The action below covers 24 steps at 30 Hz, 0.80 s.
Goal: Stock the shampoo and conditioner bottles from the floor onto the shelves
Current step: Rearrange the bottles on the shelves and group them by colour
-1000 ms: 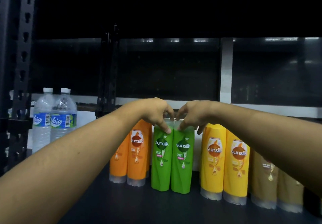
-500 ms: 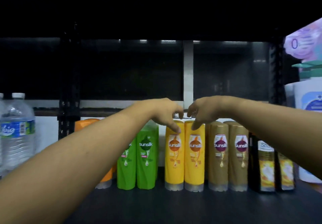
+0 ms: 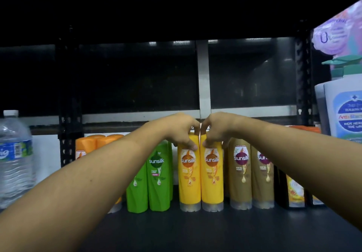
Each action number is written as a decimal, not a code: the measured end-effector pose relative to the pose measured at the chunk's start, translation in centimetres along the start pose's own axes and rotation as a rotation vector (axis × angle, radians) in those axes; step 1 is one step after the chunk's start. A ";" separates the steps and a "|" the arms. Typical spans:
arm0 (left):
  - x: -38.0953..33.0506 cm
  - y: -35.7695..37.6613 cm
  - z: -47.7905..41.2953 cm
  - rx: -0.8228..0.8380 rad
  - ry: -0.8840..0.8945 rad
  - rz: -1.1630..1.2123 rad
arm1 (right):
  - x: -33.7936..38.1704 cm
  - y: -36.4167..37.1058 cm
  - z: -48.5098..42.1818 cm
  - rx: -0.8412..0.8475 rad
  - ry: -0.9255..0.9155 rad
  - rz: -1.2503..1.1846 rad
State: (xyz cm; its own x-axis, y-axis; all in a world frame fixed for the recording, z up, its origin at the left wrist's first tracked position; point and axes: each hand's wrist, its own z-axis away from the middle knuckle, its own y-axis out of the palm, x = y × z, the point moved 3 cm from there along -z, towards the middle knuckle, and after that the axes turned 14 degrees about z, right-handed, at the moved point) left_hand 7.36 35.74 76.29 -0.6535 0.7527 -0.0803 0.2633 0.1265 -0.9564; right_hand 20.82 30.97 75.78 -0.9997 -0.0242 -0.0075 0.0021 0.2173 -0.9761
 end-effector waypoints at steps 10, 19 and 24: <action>0.7 -0.2 1.0 -0.030 0.023 -0.069 | 0.9 0.3 -0.4 0.001 -0.031 -0.042; 0.7 -0.6 1.0 0.010 0.018 -0.068 | 0.7 -0.6 -0.7 0.096 -0.039 -0.059; 1.2 -3.8 0.3 -0.055 -0.009 -0.041 | -0.7 -4.3 -2.1 0.043 -0.004 -0.076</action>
State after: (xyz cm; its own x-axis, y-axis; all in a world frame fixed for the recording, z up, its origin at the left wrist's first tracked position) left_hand 5.37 35.94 79.71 -0.6705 0.7406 -0.0438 0.2742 0.1925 -0.9422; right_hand 21.50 32.06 80.42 -0.9968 -0.0431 0.0666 -0.0731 0.1727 -0.9823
